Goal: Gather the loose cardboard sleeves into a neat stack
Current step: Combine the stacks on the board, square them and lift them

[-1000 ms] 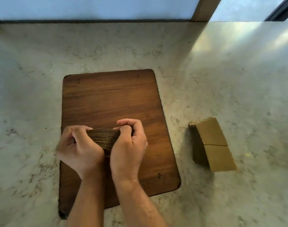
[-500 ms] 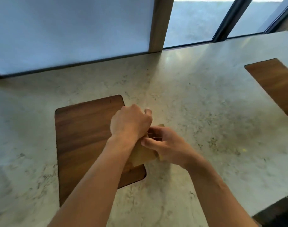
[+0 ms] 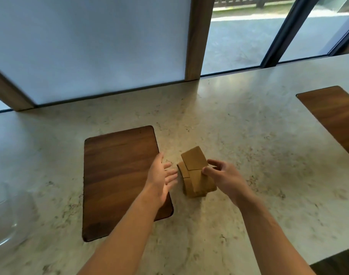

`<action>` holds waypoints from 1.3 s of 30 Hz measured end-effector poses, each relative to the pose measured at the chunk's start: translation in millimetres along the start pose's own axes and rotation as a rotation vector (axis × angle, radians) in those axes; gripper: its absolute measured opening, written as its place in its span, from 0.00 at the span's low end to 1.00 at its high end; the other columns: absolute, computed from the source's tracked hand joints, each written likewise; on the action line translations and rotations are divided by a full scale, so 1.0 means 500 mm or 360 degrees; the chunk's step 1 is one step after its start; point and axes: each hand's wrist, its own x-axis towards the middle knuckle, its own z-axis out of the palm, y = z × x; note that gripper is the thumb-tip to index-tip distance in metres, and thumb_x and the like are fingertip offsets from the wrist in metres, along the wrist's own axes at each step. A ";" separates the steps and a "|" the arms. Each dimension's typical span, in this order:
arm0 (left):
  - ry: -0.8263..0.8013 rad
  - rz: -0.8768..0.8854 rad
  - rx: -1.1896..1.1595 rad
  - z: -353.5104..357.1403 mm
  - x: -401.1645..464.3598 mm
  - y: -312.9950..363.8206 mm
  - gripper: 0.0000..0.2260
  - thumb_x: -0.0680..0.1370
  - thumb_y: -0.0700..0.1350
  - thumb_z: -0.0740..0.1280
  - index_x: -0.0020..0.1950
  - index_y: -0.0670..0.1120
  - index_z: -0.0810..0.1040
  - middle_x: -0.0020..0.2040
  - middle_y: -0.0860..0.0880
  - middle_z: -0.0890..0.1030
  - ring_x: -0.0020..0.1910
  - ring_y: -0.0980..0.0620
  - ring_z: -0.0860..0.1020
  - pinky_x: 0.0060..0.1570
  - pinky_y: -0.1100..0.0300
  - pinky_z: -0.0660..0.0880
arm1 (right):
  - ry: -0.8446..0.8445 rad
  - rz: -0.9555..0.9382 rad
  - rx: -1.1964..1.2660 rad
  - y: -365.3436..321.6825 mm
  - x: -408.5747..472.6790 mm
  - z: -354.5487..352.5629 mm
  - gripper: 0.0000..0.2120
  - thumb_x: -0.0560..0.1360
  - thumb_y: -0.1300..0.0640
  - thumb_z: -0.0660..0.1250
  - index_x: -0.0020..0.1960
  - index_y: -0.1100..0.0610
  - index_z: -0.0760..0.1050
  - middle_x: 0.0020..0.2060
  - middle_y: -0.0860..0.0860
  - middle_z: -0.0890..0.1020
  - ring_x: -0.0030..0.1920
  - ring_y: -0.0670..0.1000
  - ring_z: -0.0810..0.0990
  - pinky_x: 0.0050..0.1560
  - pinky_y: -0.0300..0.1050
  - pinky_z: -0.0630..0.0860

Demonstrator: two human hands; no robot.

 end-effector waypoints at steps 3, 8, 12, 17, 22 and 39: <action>0.0035 -0.0065 -0.0299 0.015 -0.017 -0.025 0.37 0.83 0.65 0.55 0.79 0.36 0.65 0.64 0.37 0.79 0.64 0.41 0.77 0.65 0.49 0.73 | 0.0025 -0.0008 -0.0029 -0.008 0.010 0.010 0.06 0.79 0.51 0.71 0.55 0.50 0.84 0.47 0.47 0.86 0.49 0.51 0.83 0.37 0.40 0.78; 0.0022 -0.0068 -0.0469 0.050 -0.026 -0.027 0.37 0.82 0.68 0.52 0.70 0.37 0.76 0.51 0.41 0.81 0.48 0.46 0.77 0.45 0.52 0.74 | 0.0041 0.0085 -0.0146 -0.010 0.018 0.022 0.11 0.77 0.51 0.73 0.36 0.48 0.82 0.35 0.43 0.85 0.38 0.45 0.81 0.27 0.33 0.75; 0.0005 -0.0060 -0.0398 0.065 -0.026 -0.030 0.38 0.82 0.70 0.50 0.67 0.39 0.78 0.64 0.35 0.82 0.64 0.38 0.78 0.62 0.44 0.76 | 0.0077 0.0179 -0.0147 -0.005 0.020 0.031 0.10 0.77 0.50 0.72 0.37 0.48 0.81 0.38 0.46 0.84 0.39 0.47 0.80 0.35 0.43 0.77; 0.0015 -0.0051 -0.0384 0.073 -0.013 -0.043 0.40 0.81 0.71 0.49 0.66 0.39 0.81 0.61 0.36 0.84 0.57 0.40 0.82 0.48 0.49 0.80 | 0.0138 0.0130 -0.0202 -0.006 0.013 0.050 0.11 0.78 0.47 0.69 0.40 0.51 0.83 0.40 0.49 0.86 0.40 0.48 0.82 0.38 0.44 0.76; 0.0036 -0.0029 -0.0358 0.092 -0.011 -0.046 0.39 0.81 0.71 0.50 0.63 0.41 0.84 0.61 0.36 0.85 0.62 0.37 0.82 0.60 0.45 0.78 | 0.0163 0.0110 -0.0308 -0.011 0.016 0.058 0.15 0.80 0.49 0.66 0.46 0.59 0.85 0.41 0.56 0.86 0.40 0.52 0.81 0.40 0.49 0.76; -0.0102 -0.0041 -0.0140 0.088 0.035 -0.046 0.39 0.79 0.74 0.50 0.60 0.44 0.86 0.55 0.38 0.88 0.51 0.40 0.86 0.46 0.49 0.83 | -0.0158 0.0480 0.0370 -0.018 0.038 0.059 0.23 0.83 0.39 0.52 0.62 0.54 0.77 0.47 0.55 0.82 0.48 0.54 0.80 0.48 0.50 0.78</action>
